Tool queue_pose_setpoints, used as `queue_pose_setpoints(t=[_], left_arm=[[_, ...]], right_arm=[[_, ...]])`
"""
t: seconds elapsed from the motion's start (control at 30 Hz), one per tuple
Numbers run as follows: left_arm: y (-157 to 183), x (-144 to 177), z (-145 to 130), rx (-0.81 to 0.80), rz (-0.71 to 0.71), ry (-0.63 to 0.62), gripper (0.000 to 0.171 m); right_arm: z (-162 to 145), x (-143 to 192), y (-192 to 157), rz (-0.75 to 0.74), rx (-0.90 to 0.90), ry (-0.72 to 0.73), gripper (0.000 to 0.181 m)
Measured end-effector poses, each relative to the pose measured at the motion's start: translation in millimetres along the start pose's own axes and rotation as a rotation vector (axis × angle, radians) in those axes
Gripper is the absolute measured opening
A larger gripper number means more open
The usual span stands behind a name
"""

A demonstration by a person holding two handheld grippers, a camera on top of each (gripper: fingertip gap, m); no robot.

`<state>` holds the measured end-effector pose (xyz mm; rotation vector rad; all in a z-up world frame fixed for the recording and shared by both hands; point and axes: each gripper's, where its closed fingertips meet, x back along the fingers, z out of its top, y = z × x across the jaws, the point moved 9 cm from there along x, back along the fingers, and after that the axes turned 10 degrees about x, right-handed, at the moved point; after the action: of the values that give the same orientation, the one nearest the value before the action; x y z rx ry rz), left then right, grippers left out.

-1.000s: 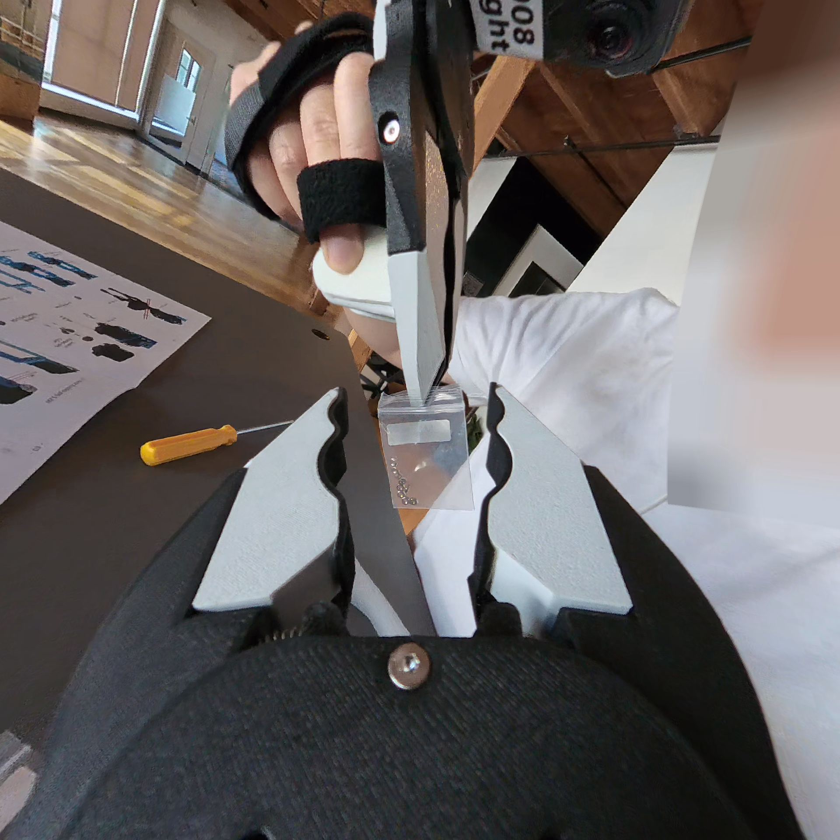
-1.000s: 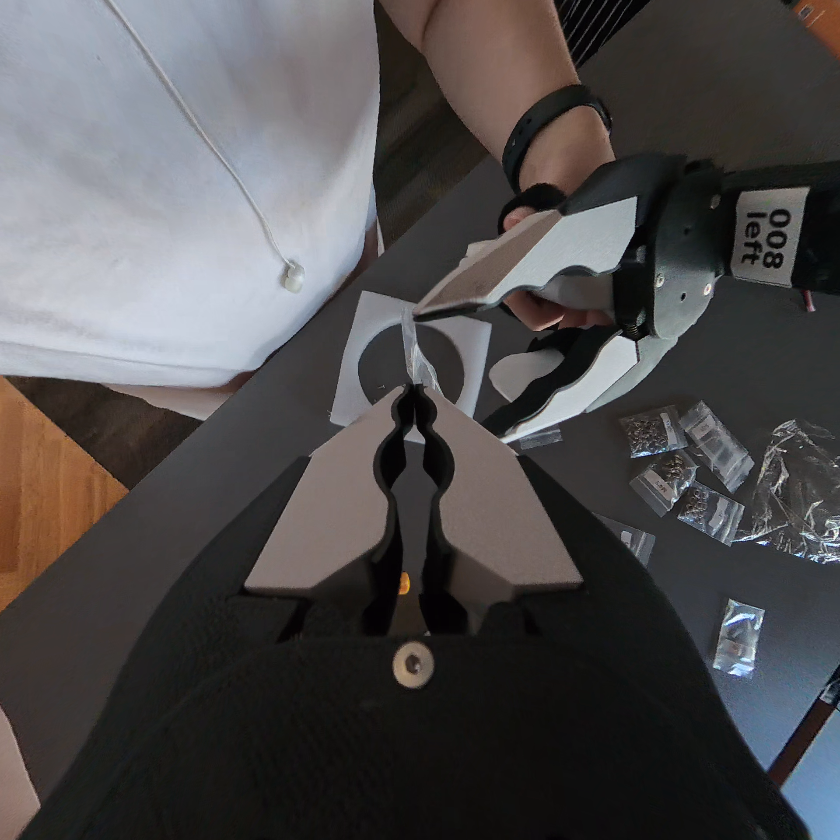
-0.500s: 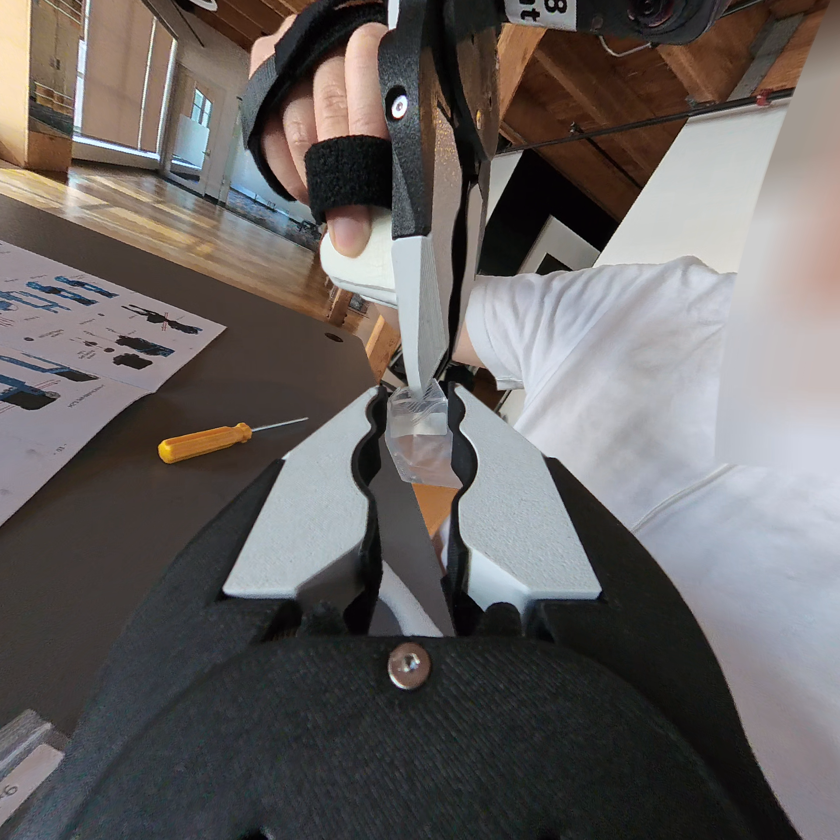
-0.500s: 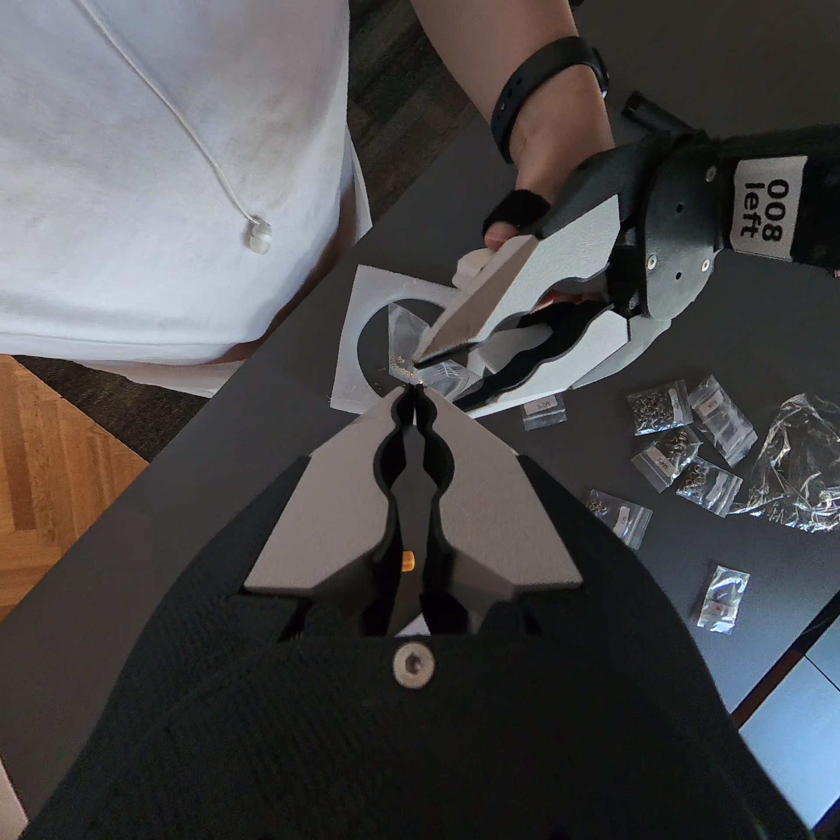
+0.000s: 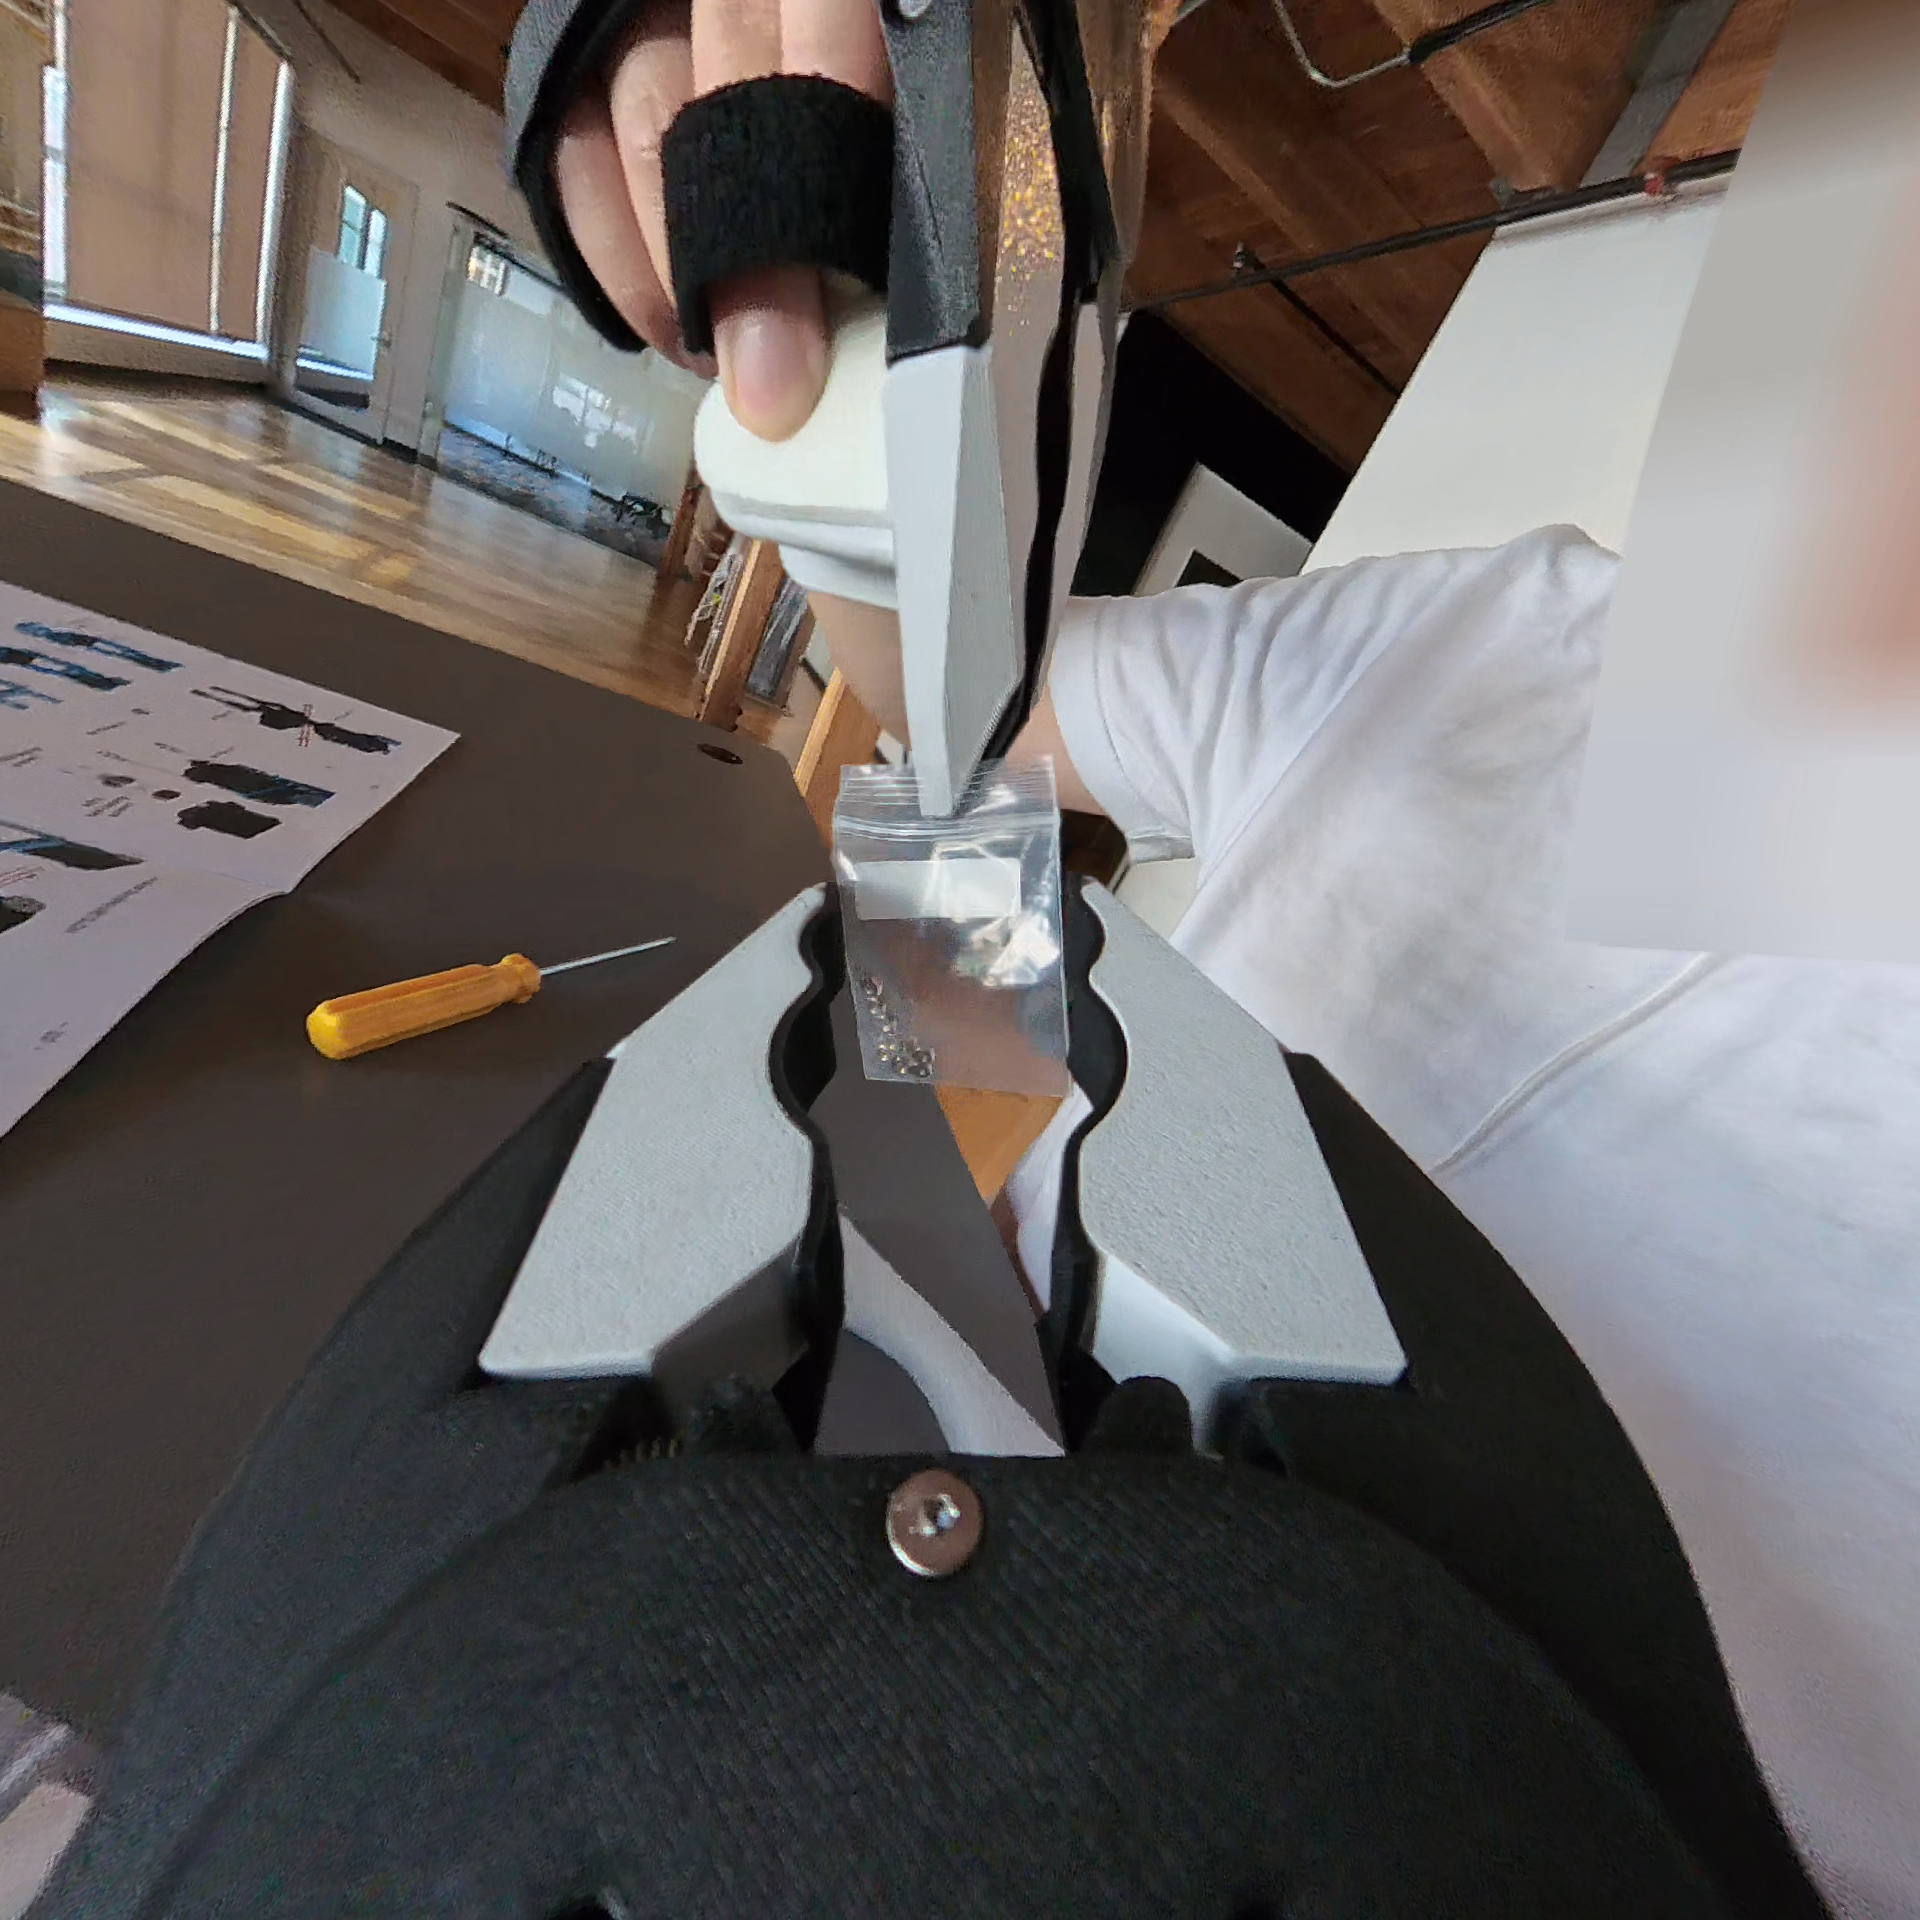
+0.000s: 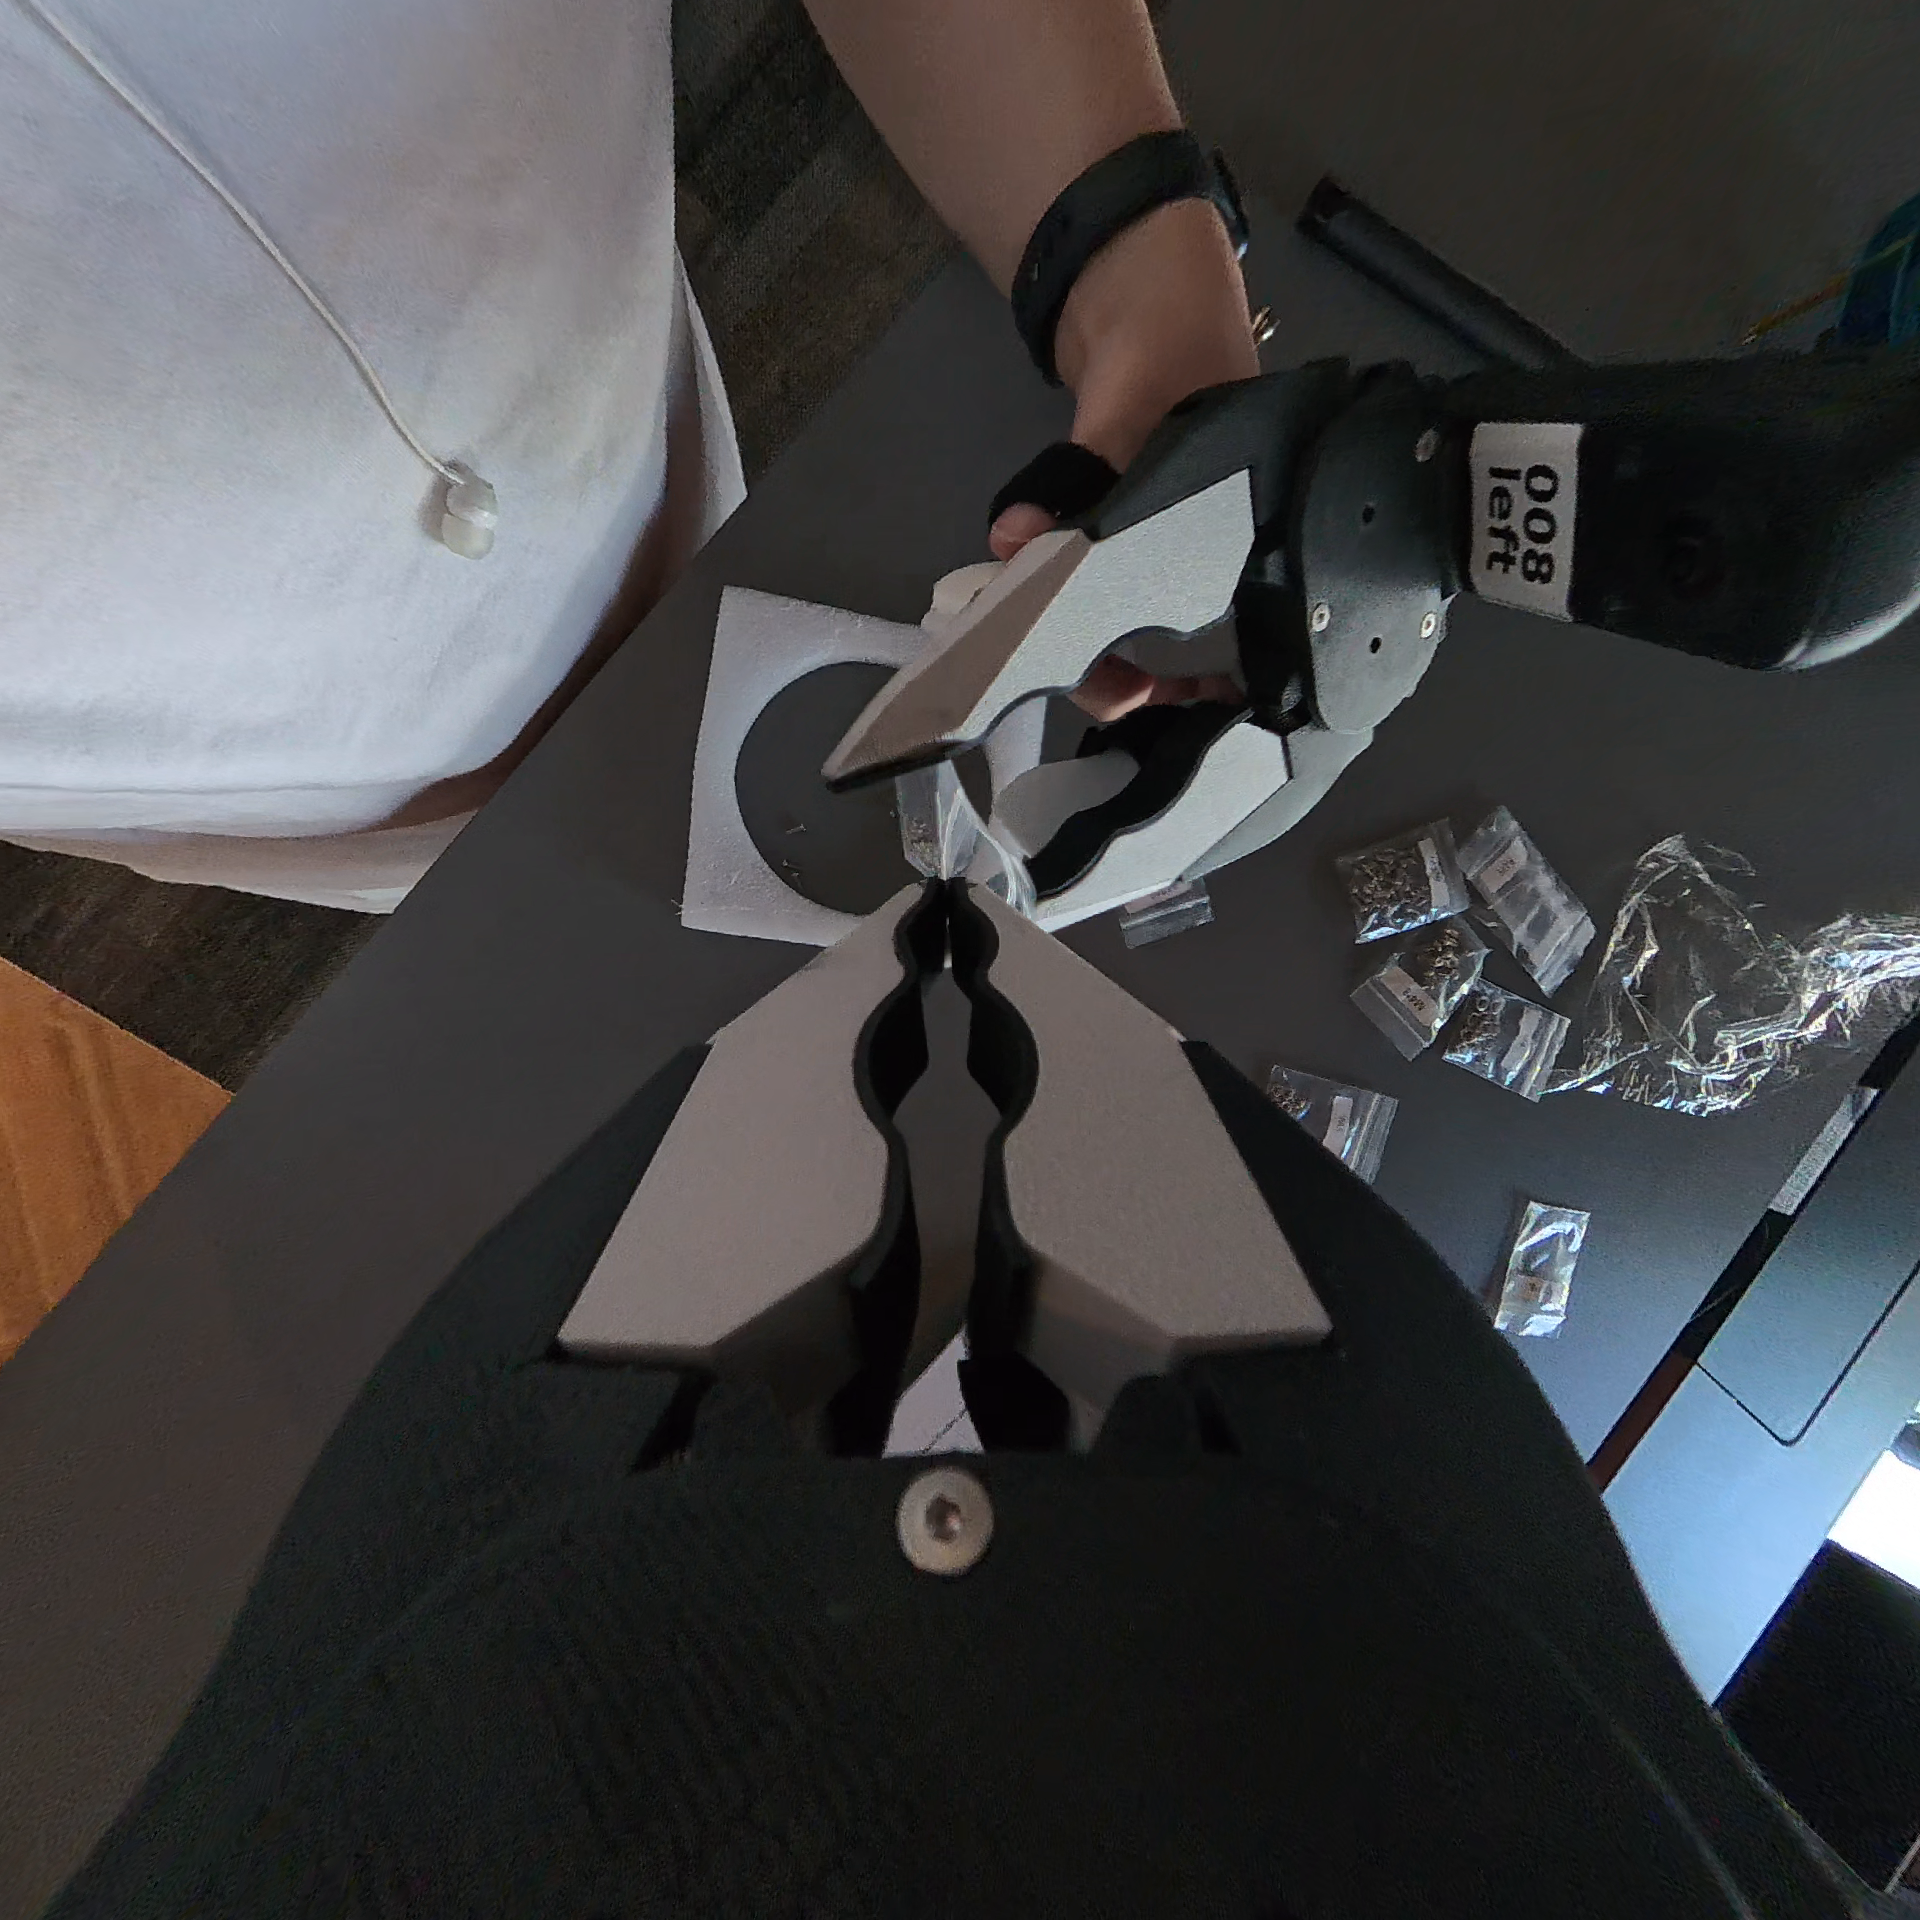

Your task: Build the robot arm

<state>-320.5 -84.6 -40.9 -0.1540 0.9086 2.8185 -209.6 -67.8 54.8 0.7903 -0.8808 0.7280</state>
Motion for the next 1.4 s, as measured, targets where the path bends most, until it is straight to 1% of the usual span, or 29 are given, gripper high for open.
queue_pose_setpoints(t=[0.1,0.17,0.23,0.3,0.4,0.47,0.57,0.6,0.63,0.7,0.77,0.83,0.93,1.0,1.1,1.2,1.27,1.4], left_arm=[[1,-1,0,0.030,-0.063,-0.006,0.038],[1,0,-2,0.013,-0.060,-0.034,0.023],[2,1,-2,0.004,-0.059,-0.041,0.022],[3,1,-2,0.002,-0.059,-0.033,0.026],[4,1,-1,0.006,-0.066,-0.034,0.026],[3,1,-1,0.000,-0.013,-0.045,0.032],[5,9,4,-0.065,0.099,0.006,0.039],[6,12,7,-0.077,0.115,0.014,0.046],[8,15,10,-0.070,0.106,0.018,0.052],[10,19,21,-0.006,0.022,0.033,0.060],[7,18,30,0.054,-0.023,0.018,0.061],[3,13,34,0.051,-0.019,-0.036,0.061],[1,5,36,0.049,-0.045,-0.075,0.053],[3,4,36,0.051,-0.104,-0.077,0.039],[0,3,35,0.058,-0.097,-0.076,0.036],[-4,7,34,0.054,-0.075,-0.057,0.025],[-5,8,34,0.040,-0.063,-0.047,0.026],[-8,10,32,0.016,-0.024,-0.020,0.021]], right_arm=[[1,4,1,0.003,-0.022,0.032,0.000],[1,6,1,0.027,-0.045,0.076,0.000],[-1,10,1,0.060,-0.077,0.122,0.000],[-2,15,2,0.095,-0.108,0.174,0.000],[-5,20,6,0.128,-0.161,0.225,0.000],[-9,20,9,0.122,-0.174,0.216,0.000],[-15,22,11,0.084,-0.180,0.211,0.000],[-17,22,11,0.068,-0.181,0.196,0.000],[-18,21,11,0.054,-0.171,0.178,0.000],[-16,19,9,0.048,-0.139,0.165,0.000],[-11,16,8,0.040,-0.102,0.140,0.000],[-5,15,9,0.034,-0.069,0.114,0.000],[0,14,10,0.032,-0.048,0.095,0.000],[2,14,9,0.031,-0.040,0.089,0.000],[1,13,6,0.030,-0.040,0.071,0.000],[-2,13,3,0.023,-0.050,0.059,0.000],[-3,12,3,0.006,-0.049,0.051,0.000],[-6,9,2,-0.006,-0.053,0.025,0.000]])
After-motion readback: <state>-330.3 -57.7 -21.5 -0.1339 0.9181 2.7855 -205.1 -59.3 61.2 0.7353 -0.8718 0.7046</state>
